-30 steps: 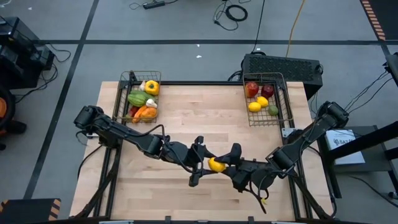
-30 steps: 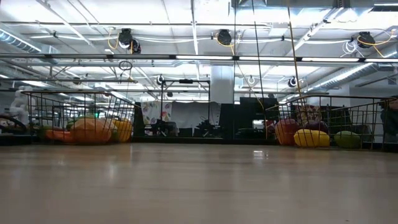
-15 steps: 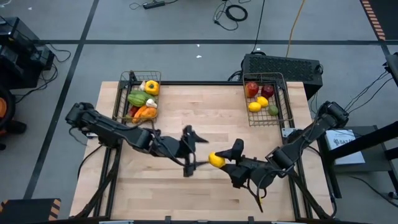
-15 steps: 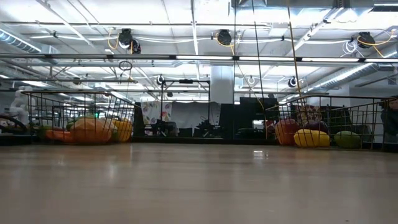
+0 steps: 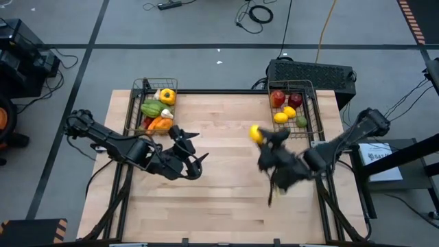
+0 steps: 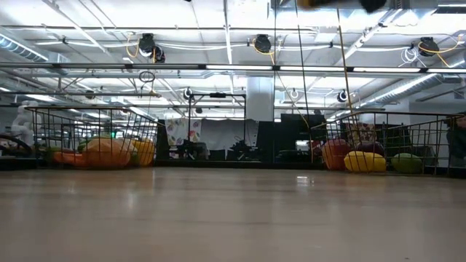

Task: Sort produce into baskets
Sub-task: Put the yellow lemon into the right wire basket, then return to Home Position

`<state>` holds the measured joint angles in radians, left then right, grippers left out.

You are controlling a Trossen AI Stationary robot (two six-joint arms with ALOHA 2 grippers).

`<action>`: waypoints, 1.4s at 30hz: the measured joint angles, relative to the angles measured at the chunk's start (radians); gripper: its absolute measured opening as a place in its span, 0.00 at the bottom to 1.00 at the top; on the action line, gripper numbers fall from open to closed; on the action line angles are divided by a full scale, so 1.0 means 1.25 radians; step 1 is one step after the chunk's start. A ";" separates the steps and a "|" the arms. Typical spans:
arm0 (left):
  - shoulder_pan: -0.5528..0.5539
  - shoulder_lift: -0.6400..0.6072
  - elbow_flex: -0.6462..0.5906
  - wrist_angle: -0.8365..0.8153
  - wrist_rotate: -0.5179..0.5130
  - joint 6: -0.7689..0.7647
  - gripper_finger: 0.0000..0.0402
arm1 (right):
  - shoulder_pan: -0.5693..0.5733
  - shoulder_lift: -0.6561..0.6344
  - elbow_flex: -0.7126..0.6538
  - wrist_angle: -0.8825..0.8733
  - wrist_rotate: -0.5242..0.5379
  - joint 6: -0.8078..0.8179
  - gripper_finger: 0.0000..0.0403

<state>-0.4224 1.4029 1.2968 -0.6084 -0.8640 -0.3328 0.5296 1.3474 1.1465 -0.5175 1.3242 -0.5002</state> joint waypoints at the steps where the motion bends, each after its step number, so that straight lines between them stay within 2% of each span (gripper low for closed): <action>1: -0.003 0.000 0.000 -0.007 -0.006 0.000 0.93 | -0.031 -0.018 0.000 -0.059 0.001 0.057 0.56; 4: -0.005 0.000 0.000 -0.013 -0.008 0.000 0.93 | -0.132 -0.066 0.000 -0.278 0.003 0.325 0.56; 7: -0.005 0.000 0.000 -0.021 -0.008 -0.001 0.93 | -0.236 -0.092 0.000 -0.487 -0.004 0.676 0.56; 10: -0.005 0.000 0.000 -0.024 -0.008 -0.001 0.93 | -0.320 -0.097 0.000 -0.626 -0.077 0.981 0.56; 12: -0.005 0.000 0.000 -0.024 -0.008 -0.001 0.93 | -0.361 -0.092 -0.008 -0.668 -0.131 1.093 0.56; 17: -0.005 0.000 0.000 -0.025 -0.008 0.019 0.93 | -0.419 -0.089 -0.100 -0.593 -0.234 1.140 0.56; 22: -0.016 0.000 0.000 -0.026 -0.008 0.019 0.93 | -0.424 -0.088 -0.190 -0.525 -0.347 1.182 0.56; 26: -0.025 0.000 0.000 -0.025 -0.008 0.019 0.93 | -0.408 -0.090 -0.213 -0.529 -0.355 1.255 0.58; 29: -0.026 0.000 0.000 -0.024 -0.008 0.018 0.93 | -0.400 -0.092 -0.210 -0.530 -0.362 1.277 0.64; 36: -0.027 0.000 0.000 -0.023 -0.008 0.006 0.93 | -0.404 -0.092 -0.210 -0.534 -0.374 1.277 0.82; 39: -0.029 0.000 0.000 -0.023 -0.013 0.000 0.93 | -0.394 -0.097 -0.210 -0.518 -0.372 1.267 0.85; 42: -0.040 0.001 0.000 -0.023 -0.022 0.007 0.92 | -0.350 -0.114 -0.210 -0.441 -0.368 1.205 0.86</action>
<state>-0.4720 1.4036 1.2968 -0.6373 -0.8918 -0.3237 0.0917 1.2048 0.8837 -1.0685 0.8647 1.0061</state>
